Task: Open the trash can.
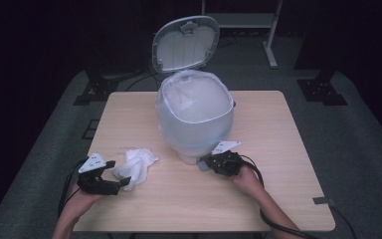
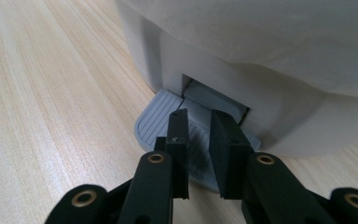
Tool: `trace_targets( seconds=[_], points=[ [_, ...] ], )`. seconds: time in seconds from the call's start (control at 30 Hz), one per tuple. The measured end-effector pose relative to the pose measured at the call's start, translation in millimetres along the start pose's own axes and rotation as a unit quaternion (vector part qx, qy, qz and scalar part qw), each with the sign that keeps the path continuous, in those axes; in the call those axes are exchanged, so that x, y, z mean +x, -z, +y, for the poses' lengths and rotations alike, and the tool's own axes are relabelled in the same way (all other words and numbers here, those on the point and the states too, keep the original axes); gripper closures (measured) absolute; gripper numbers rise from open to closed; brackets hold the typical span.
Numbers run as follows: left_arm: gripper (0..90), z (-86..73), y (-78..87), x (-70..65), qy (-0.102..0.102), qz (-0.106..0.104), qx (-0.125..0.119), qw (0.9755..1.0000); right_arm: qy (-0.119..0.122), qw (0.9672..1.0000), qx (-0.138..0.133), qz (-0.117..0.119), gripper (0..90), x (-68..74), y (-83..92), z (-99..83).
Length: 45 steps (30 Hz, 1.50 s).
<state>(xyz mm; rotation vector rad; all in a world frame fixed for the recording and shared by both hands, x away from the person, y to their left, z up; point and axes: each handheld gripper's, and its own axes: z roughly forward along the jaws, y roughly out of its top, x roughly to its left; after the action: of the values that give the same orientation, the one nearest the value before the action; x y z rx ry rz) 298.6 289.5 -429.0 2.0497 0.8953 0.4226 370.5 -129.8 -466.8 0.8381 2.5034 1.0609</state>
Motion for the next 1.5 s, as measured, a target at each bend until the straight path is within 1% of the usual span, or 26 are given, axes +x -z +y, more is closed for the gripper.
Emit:
trace_targets(
  seconds=[0.07, 0.1, 0.13, 0.23, 0.27, 0.33, 0.4, 0.43, 0.5, 0.6, 0.63, 0.67, 0.73, 0.83, 0.87, 0.93, 0.97, 1.0, 1.1, 1.17, 1.23, 1.27, 1.33, 1.5],
  points=[
    [12.2, 3.1, -3.2, 0.3, -0.004, -0.004, 0.008, 0.9999, -0.002, 1.0, -0.002, 0.001, 77.2, 0.0, 0.1, -0.7],
    [12.8, 4.5, -4.9, 0.7, -0.009, -0.007, 0.013, 0.9999, 0.001, 1.0, -0.003, -0.001, 77.2, 0.1, 0.1, -0.6],
    [13.9, 5.5, -6.4, 0.9, -0.009, -0.009, 0.016, 0.9998, 0.001, 1.0, -0.002, -0.001, 77.2, 0.3, 0.1, -0.4],
    [14.3, 9.7, -14.0, 2.6, -0.017, -0.018, 0.04, 0.9989, 0.003, 1.0, -0.001, -0.001, 77.2, 0.2, 0.0, -0.1],
    [18.2, 10.9, -15.9, 3.3, -0.023, -0.02, 0.044, 0.9986, 0.003, 1.0, -0.001, -0.002, 77.2, 0.3, 0.0, -0.1],
    [18.9, 13.0, -20.1, 4.6, -0.021, -0.022, 0.051, 0.9982, 0.004, 1.0, -0.001, -0.002, 77.2, 0.5, 0.0, -0.1],
    [19.8, 14.8, -24.6, 6.9, -0.025, -0.018, 0.064, 0.9975, 0.005, 1.0, -0.001, -0.003, 77.2, 0.7, 0.0, -0.1],
    [22.0, 15.3, -27.8, 8.2, -0.026, -0.016, 0.072, 0.9969, 0.005, 1.0, -0.002, -0.003, 77.2, 0.6, 0.0, -0.2],
    [22.2, 15.5, -31.2, 9.8, -0.029, -0.017, 0.082, 0.9961, 0.005, 1.0, -0.002, -0.003, 77.2, 0.7, 0.0, -0.3],
    [25.1, 15.0, -36.5, 12.0, -0.025, -0.019, 0.094, 0.9951, 0.006, 1.0, -0.001, -0.002, 77.2, 0.5, 0.0, -0.2],
    [26.7, 14.7, -38.5, 12.4, -0.025, -0.017, 0.103, 0.9942, 0.007, 1.0, -0.002, -0.002, 77.2, 0.3, 0.0, -0.1],
    [30.4, 14.1, -40.4, 12.3, -0.028, -0.017, 0.109, 0.9935, 0.007, 1.0, -0.001, -0.002, 77.2, 0.3, 0.0, -0.1],
    [31.3, 12.5, -45.1, 12.0, -0.026, -0.02, 0.119, 0.9924, 0.006, 1.0, -0.001, -0.002, 77.2, 0.6, 0.1, -0.3],
    [31.3, 10.3, -49.1, 10.5, -0.029, -0.018, 0.122, 0.9919, 0.005, 1.0, 0.001, -0.003, 77.2, 1.1, 0.2, 0.1],
    [31.4, 9.8, -49.6, 9.8, -0.033, -0.017, 0.126, 0.9913, 0.01, 0.9999, -0.001, -0.004, 77.3, 1.1, 0.1, 0.2],
    [35.8, 9.3, -49.8, 8.3, -0.038, -0.017, 0.129, 0.9908, 0.015, 0.9999, 0.001, -0.005, 79.7, 2.2, 0.0, 0.7],
    [37.8, 9.1, -50.5, 7.4, -0.037, -0.02, 0.13, 0.9906, 0.016, 0.9999, 0.001, -0.004, 80.6, 2.8, -0.2, 0.9],
    [40.4, 9.3, -51.0, 6.7, -0.038, -0.022, 0.135, 0.9898, 0.018, 0.9998, 0.002, -0.004, 80.6, 2.8, 0.0, 0.9],
    [47.0, 9.8, -52.2, 5.0, -0.037, -0.021, 0.138, 0.9895, 0.017, 0.9999, 0.002, -0.002, 80.6, 2.2, -0.1, 0.8],
    [54.2, 10.3, -53.1, 3.6, -0.041, -0.02, 0.141, 0.989, 0.018, 0.9998, 0.001, -0.003, 80.6, 2.5, 0.0, 0.8],
    [60.4, 10.9, -53.4, 2.9, -0.041, -0.021, 0.146, 0.9882, 0.017, 0.9999, 0.001, -0.002, 80.6, 2.1, 0.0, 0.6],
    [63.5, 11.1, -53.8, 2.7, -0.042, -0.022, 0.149, 0.9877, 0.016, 0.9999, 0.0, -0.002, 80.6, 2.1, 0.0, 0.4],
    [69.2, 10.3, -56.0, 0.6, -0.049, -0.026, 0.167, 0.9844, 0.016, 0.9999, 0.0, -0.002, 80.6, 2.2, 0.0, 0.4],
    [73.0, 9.1, -56.5, 0.8, -0.047, -0.032, 0.165, 0.9847, 0.019, 0.9998, 0.001, -0.003, 80.6, 2.4, 0.0, 0.7]
  ],
)
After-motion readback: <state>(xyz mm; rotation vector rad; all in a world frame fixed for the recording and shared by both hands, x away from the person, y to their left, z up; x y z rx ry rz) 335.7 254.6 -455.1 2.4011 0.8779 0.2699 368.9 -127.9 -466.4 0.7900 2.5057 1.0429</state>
